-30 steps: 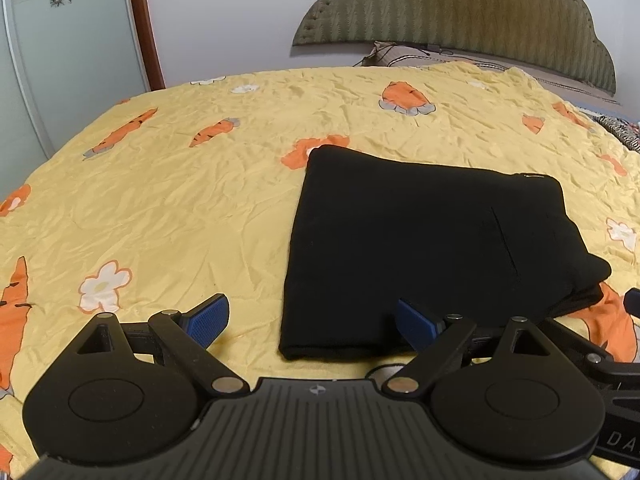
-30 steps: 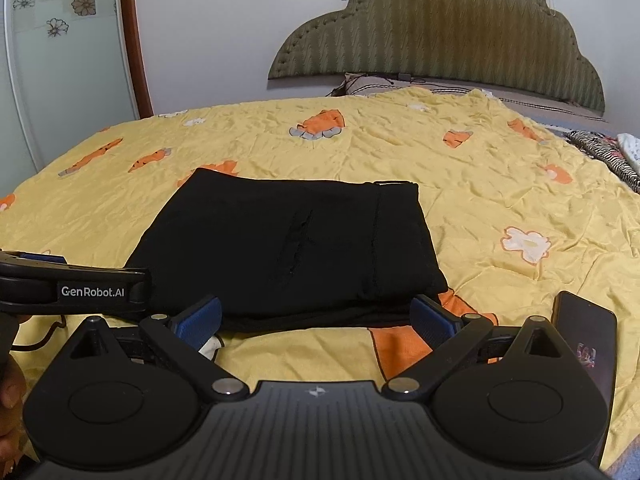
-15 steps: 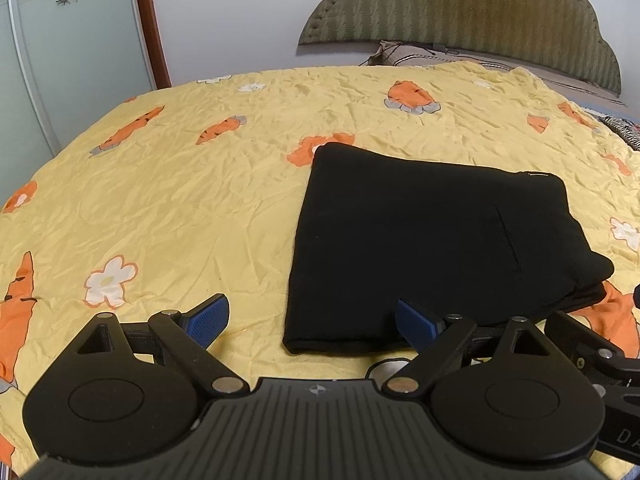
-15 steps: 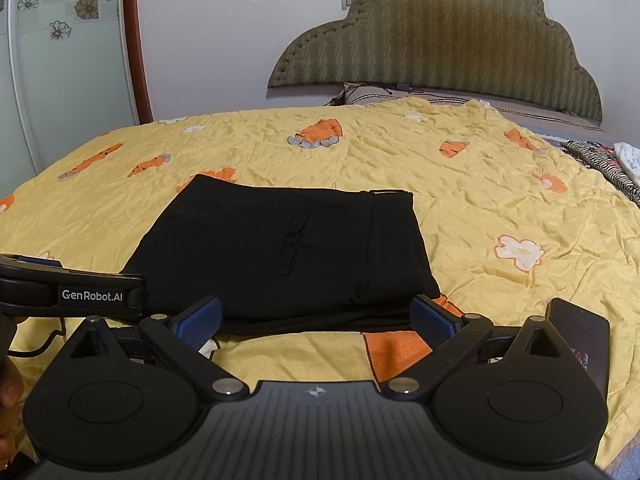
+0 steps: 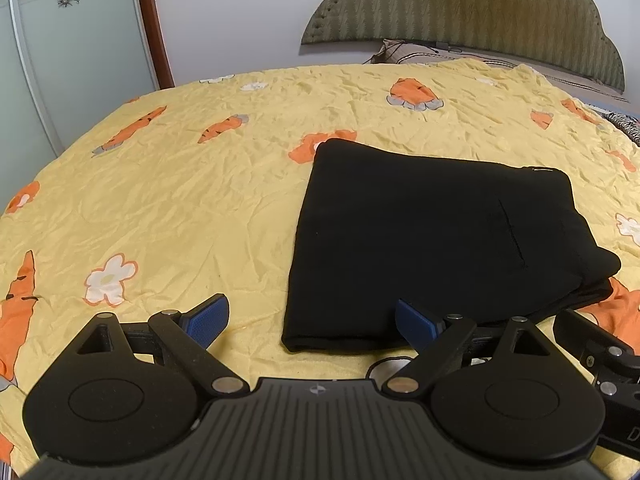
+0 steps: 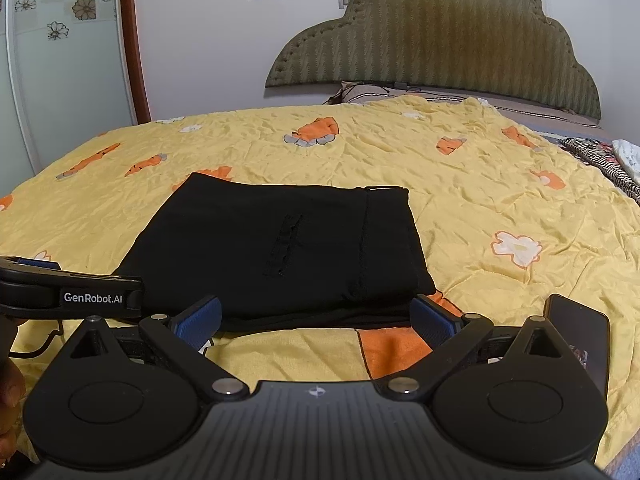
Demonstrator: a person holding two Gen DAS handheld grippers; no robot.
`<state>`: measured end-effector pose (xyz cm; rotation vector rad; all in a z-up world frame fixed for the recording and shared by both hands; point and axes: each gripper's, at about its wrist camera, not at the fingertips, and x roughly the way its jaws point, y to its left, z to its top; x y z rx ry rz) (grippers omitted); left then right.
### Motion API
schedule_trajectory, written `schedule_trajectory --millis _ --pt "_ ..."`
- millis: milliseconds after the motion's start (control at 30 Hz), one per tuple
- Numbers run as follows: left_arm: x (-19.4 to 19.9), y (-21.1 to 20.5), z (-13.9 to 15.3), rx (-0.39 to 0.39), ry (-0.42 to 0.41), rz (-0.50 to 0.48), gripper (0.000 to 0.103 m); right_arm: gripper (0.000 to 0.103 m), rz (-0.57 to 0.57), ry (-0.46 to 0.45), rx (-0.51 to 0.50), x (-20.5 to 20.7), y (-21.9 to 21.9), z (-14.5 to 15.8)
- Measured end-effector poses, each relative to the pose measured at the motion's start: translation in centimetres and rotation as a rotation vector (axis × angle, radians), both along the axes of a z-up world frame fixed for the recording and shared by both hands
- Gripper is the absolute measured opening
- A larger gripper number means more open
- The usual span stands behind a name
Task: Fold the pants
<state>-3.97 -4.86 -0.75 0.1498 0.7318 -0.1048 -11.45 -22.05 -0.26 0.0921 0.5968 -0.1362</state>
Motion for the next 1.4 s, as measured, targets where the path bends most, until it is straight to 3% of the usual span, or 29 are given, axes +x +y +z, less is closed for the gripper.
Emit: schedule_trajectory --millis 900,1233,1400 --pt "-0.6 0.7 0.4 -0.005 -0.024 0.018 0.093 0.101 -0.010 -0.024 -0.030 -0.1 -0.1 -0.4" --pt "-0.8 0.4 0.2 0.012 -0.020 0.007 0.093 0.101 -0.010 -0.051 0.063 -0.3 -1.3 -0.2" --pt "-0.8 0.5 0.1 0.007 -0.016 0.011 0.092 0.102 0.006 -0.054 0.020 -0.4 -0.6 -0.1"
